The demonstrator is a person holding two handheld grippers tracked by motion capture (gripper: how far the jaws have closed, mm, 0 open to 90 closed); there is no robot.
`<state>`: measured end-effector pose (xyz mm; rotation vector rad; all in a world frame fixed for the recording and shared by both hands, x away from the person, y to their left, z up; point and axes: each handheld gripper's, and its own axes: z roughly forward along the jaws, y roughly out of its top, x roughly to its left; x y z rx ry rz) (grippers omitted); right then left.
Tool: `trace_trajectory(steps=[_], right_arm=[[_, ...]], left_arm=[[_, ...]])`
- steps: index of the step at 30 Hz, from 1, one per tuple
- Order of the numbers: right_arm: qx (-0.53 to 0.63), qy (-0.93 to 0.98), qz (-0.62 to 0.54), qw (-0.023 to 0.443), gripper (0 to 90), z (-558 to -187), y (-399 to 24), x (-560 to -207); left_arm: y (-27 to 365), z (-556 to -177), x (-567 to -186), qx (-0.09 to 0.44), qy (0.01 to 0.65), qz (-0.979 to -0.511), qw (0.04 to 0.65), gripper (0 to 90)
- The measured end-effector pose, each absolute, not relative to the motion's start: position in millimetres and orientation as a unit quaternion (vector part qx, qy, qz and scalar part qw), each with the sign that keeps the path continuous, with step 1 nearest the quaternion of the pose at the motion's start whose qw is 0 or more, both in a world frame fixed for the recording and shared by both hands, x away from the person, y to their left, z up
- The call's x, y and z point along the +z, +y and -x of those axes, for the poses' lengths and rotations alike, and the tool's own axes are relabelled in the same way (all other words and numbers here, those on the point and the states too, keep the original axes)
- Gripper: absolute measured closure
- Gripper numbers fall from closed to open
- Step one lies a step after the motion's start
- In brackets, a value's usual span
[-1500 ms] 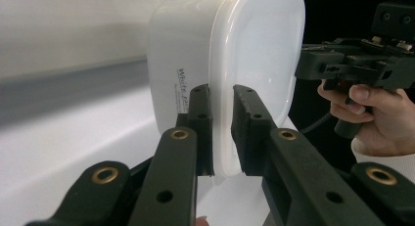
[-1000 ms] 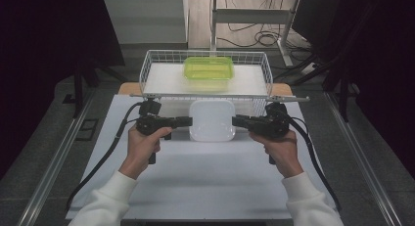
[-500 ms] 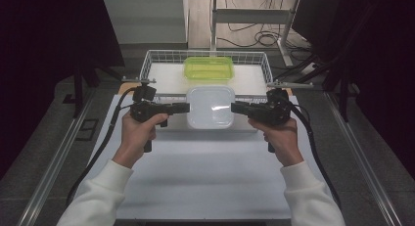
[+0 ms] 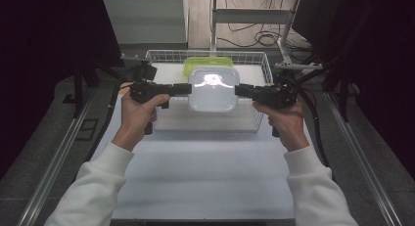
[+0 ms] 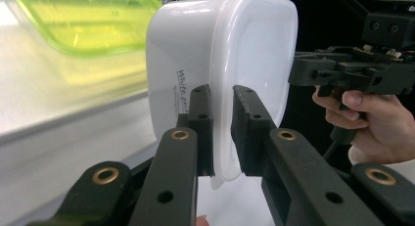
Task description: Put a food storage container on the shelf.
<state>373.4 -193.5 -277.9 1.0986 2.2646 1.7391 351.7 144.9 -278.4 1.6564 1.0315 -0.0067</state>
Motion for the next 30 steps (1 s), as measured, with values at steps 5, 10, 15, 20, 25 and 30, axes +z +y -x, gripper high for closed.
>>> trace_trajectory(steps=[5,10,15,20,25,30], right_arm=[[0.571,0.739,-0.355,0.05,74.8,-380,-194,-262],[0.571,0.742,-0.348,0.058,74.8,-388,-193,-248],[0.569,0.744,-0.345,0.062,74.8,-399,-189,-239],[0.57,0.74,-0.351,0.059,74.8,-413,-187,-235],[0.574,0.735,-0.358,0.053,74.7,-426,-185,-233],[0.575,0.731,-0.363,0.047,74.8,-440,-182,-232]], left_arm=[[145,-360,-266,0.001,0.434,-0.701,0.566,79.8],[146,-369,-259,0.003,0.433,-0.695,0.574,79.7],[149,-382,-253,0.008,0.433,-0.693,0.576,79.5],[150,-396,-248,0.005,0.437,-0.693,0.574,79.6],[154,-410,-243,-0.001,0.44,-0.691,0.573,79.6],[158,-426,-241,-0.008,0.444,-0.689,0.573,79.6]])
